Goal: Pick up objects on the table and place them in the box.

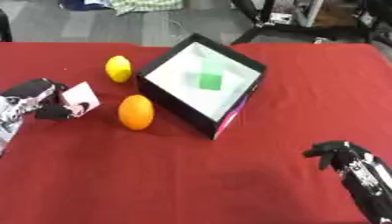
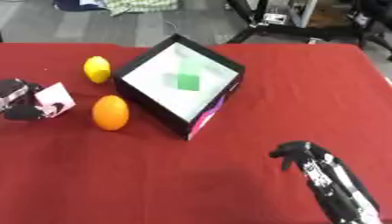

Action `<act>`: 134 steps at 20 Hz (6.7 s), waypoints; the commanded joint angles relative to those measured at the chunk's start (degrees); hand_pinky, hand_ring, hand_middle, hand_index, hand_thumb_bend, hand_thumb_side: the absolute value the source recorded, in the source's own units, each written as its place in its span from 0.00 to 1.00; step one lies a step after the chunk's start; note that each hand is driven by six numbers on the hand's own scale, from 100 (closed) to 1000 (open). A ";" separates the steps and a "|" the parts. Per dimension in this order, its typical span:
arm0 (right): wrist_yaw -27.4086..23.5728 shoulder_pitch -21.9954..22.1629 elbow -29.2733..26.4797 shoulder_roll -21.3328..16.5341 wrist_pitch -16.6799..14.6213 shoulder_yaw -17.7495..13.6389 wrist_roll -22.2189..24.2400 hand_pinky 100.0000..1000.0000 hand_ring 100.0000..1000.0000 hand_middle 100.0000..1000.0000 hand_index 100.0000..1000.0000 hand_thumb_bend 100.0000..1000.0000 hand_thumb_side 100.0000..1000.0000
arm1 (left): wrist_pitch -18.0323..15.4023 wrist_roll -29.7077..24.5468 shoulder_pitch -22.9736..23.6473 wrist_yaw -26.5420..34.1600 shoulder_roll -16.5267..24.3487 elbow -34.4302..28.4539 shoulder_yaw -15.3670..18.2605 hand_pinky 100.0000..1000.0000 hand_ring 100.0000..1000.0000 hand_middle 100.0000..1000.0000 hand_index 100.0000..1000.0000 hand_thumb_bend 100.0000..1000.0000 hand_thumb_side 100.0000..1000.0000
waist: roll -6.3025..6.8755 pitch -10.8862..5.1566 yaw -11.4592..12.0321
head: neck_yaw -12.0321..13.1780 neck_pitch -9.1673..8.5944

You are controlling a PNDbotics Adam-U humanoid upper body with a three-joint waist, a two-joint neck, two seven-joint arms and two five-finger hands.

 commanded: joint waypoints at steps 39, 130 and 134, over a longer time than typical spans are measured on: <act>-0.94 -1.01 -0.76 -0.55 1.10 1.43 0.65 1.00 0.68 0.35 0.65 0.00 0.77 | -9.19 4.55 -25.32 -15.27 -19.19 6.28 -13.85 0.79 0.76 0.86 0.96 0.60 1.00 | -0.15 -0.72 -2.71 | 1.79 -0.08; 0.69 -1.63 -0.74 0.16 2.99 1.24 -1.19 1.00 0.68 0.35 0.65 0.00 1.00 | -4.46 9.35 -24.56 -4.77 -16.26 7.39 -13.46 0.71 0.48 0.43 0.73 0.00 0.11 | -0.29 0.72 -2.96 | 0.26 -1.15; 0.43 -1.85 -0.76 0.15 2.72 1.14 -1.01 1.00 0.68 0.35 0.65 0.00 1.00 | -7.46 4.42 -24.08 -9.15 -16.73 7.00 -14.92 0.76 0.65 0.69 0.92 0.23 0.80 | -0.17 0.76 -3.16 | 0.12 -1.16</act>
